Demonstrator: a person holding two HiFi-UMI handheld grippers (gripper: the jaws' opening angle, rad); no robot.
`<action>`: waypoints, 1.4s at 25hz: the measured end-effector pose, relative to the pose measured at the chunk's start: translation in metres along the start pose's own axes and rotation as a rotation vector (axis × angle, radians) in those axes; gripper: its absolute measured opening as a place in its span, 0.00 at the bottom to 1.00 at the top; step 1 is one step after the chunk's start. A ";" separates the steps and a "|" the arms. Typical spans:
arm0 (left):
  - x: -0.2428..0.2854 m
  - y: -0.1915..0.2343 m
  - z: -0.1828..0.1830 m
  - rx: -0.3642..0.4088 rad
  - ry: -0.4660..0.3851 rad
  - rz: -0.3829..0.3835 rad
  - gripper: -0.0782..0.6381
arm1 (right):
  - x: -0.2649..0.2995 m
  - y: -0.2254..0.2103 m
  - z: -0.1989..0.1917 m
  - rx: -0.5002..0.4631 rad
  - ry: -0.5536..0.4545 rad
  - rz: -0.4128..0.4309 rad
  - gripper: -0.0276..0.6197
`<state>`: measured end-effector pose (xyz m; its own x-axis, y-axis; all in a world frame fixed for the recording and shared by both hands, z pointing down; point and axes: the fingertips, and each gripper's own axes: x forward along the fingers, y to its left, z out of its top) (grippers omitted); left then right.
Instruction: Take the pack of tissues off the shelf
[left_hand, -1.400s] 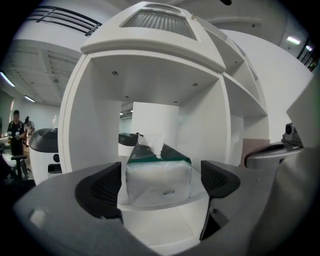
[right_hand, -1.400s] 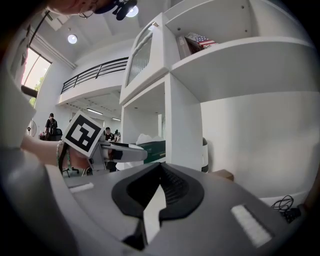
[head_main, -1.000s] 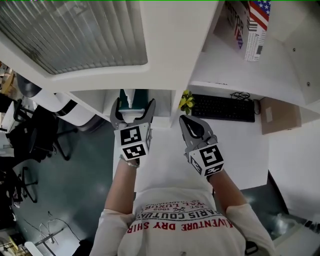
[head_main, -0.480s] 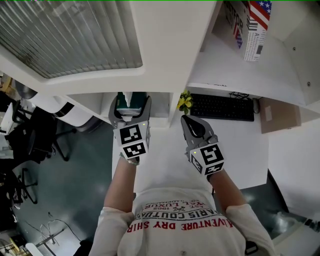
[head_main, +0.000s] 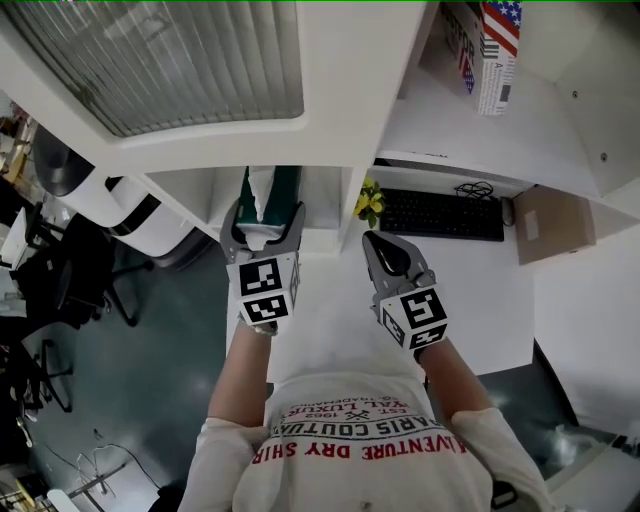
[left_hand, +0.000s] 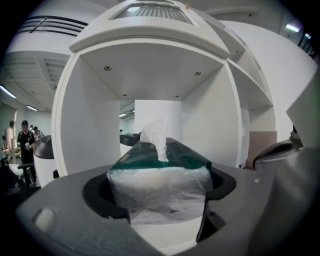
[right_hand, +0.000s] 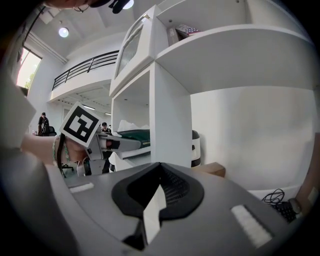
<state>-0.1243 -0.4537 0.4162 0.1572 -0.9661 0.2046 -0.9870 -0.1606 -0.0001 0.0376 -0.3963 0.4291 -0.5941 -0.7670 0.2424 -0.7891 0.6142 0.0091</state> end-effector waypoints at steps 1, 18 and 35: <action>-0.005 0.001 0.002 0.002 -0.006 -0.001 0.71 | -0.002 0.002 0.001 -0.003 -0.002 -0.001 0.04; -0.140 0.001 0.000 0.078 -0.052 -0.136 0.71 | -0.050 0.075 0.006 -0.028 -0.051 0.008 0.04; -0.215 -0.032 -0.041 0.075 -0.044 -0.366 0.72 | -0.108 0.121 0.011 -0.066 -0.133 0.050 0.04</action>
<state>-0.1274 -0.2330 0.4120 0.5016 -0.8498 0.1622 -0.8606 -0.5093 -0.0069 0.0046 -0.2414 0.3936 -0.6510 -0.7505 0.1134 -0.7489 0.6595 0.0652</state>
